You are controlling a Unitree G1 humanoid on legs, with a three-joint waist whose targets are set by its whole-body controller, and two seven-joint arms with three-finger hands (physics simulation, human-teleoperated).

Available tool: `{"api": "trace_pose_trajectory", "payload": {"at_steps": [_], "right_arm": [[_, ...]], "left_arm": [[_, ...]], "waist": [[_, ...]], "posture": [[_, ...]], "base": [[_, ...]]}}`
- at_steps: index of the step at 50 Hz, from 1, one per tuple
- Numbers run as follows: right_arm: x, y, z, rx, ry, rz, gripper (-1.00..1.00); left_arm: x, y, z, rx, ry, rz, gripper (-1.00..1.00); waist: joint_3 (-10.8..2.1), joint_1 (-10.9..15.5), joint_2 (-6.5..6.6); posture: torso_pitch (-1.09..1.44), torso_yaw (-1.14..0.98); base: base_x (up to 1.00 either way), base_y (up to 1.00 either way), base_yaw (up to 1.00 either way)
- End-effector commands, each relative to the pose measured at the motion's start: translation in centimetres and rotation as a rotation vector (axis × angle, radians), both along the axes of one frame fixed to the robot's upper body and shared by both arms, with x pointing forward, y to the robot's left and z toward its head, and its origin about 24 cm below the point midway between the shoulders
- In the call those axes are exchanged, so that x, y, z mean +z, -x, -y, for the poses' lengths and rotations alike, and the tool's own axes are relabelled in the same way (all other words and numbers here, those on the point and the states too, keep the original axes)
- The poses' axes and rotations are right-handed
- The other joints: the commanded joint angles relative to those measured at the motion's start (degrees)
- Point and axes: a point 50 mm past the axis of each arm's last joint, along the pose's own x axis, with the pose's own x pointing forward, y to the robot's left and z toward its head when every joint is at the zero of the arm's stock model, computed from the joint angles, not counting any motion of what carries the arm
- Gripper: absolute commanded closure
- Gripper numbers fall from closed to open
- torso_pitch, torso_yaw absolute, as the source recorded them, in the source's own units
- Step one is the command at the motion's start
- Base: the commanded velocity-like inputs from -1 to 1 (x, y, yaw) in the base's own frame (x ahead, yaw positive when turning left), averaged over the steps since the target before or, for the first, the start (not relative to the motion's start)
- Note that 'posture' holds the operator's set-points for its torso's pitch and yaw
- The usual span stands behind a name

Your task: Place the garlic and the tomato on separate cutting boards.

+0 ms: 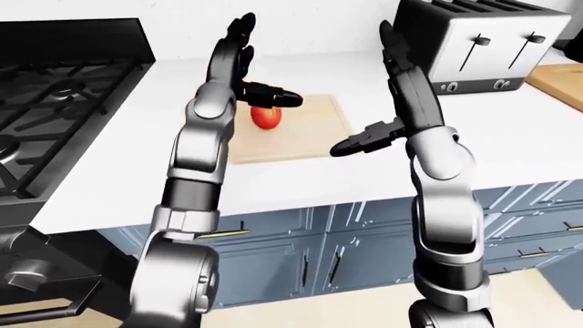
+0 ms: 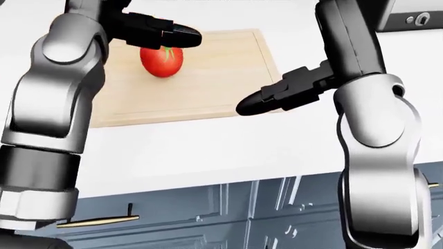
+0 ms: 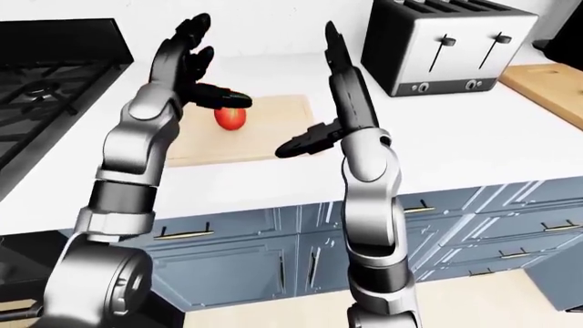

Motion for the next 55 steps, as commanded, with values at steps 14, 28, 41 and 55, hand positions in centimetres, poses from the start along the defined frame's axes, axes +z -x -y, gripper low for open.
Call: {"api": "trace_pose_trajectory", "payload": {"at_steps": [14, 28, 41, 55], "right_arm": [[2.5, 0.7, 0.0, -0.002, 0.013, 0.097, -1.0], [6.2, 2.0, 0.6, -0.015, 0.017, 0.16, -1.0], [9.3, 5.3, 2.5, -0.049, -0.011, 0.24, -1.0], [11.0, 8.3, 4.3, -0.091, -0.02, 0.291, -1.0]], "left_arm": [[4.8, 4.7, -0.5, -0.045, 0.044, 0.136, -0.88], [4.7, 9.3, -3.1, -0.033, 0.084, 0.175, -1.0], [5.9, 11.8, -6.0, 0.033, 0.106, 0.223, -1.0], [8.1, 14.9, -8.1, 0.082, 0.135, 0.297, -1.0]], "waist": [[-1.28, -0.1, 0.15], [-0.76, -0.17, 0.46], [0.05, -0.04, 0.72], [0.76, -0.2, 1.06]], "posture": [[0.0, 0.0], [0.0, 0.0], [0.0, 0.0], [0.0, 0.0]], "base": [[0.0, 0.0, 0.0], [0.0, 0.0, 0.0], [0.0, 0.0, 0.0], [0.0, 0.0, 0.0]]}}
